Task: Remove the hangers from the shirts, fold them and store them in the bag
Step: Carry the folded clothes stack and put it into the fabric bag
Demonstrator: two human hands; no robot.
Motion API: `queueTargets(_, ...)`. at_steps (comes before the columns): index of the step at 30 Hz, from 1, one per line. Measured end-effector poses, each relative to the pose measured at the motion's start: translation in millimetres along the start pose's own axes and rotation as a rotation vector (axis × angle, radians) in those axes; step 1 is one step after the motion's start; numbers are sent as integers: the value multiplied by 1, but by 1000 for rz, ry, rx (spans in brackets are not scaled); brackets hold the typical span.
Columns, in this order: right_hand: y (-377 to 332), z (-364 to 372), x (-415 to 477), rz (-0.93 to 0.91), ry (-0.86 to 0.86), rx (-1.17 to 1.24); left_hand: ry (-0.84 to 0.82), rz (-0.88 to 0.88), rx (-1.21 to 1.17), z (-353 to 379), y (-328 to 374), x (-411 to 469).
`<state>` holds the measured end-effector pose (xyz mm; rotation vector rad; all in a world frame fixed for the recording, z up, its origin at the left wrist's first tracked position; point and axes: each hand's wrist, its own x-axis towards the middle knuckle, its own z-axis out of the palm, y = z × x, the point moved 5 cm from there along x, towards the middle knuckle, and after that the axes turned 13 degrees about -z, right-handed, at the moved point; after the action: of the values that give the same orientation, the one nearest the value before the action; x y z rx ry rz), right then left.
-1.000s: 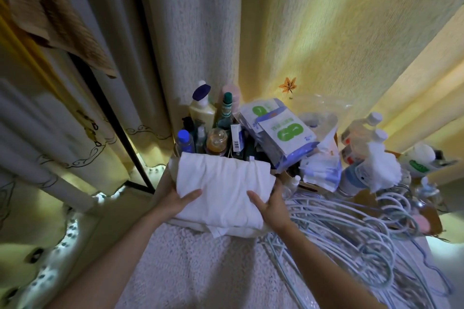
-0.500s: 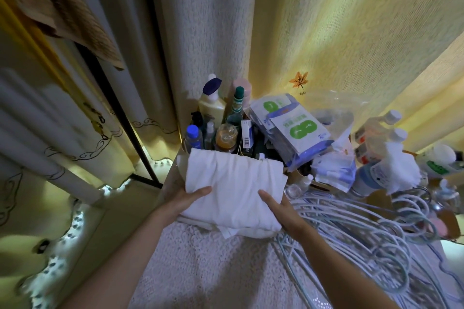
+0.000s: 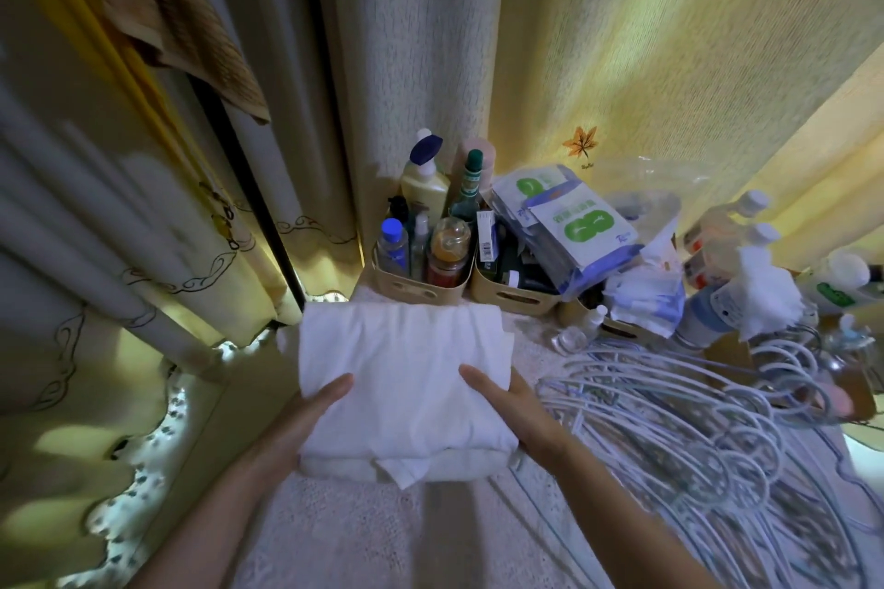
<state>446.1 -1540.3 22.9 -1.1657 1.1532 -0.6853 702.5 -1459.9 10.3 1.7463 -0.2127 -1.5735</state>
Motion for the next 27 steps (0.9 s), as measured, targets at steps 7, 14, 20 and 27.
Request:
queueTargets(7,-14,70,-31,-17,-145,-22,15,-8,-119,-72,-34,-39)
queueTargets(14,-46,82,-23,-10,-227,-5,-31,52,-175,-72,-11,-62)
queueTargets(20,-60,78,-37,-73,-218,-6,-85,83,-152,-68,-5,-76)
queueTargets(27,-34,77,-86,-166,-159,-93,133,196,-194,-81,-60,-121)
